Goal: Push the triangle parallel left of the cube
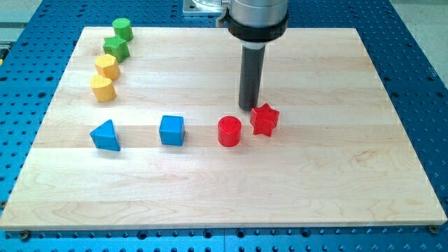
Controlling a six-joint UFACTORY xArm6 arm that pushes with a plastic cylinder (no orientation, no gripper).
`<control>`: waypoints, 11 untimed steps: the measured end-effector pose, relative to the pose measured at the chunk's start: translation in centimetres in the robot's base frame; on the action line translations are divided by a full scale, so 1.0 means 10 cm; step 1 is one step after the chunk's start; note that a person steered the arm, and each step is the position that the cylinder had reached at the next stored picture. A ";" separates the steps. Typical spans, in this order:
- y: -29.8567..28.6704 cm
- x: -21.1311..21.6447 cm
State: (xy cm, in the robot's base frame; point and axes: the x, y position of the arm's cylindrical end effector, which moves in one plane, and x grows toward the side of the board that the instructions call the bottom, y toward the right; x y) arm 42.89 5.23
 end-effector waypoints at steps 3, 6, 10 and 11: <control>0.63 -0.19; -2.65 0.34; -2.44 0.58; -2.44 0.58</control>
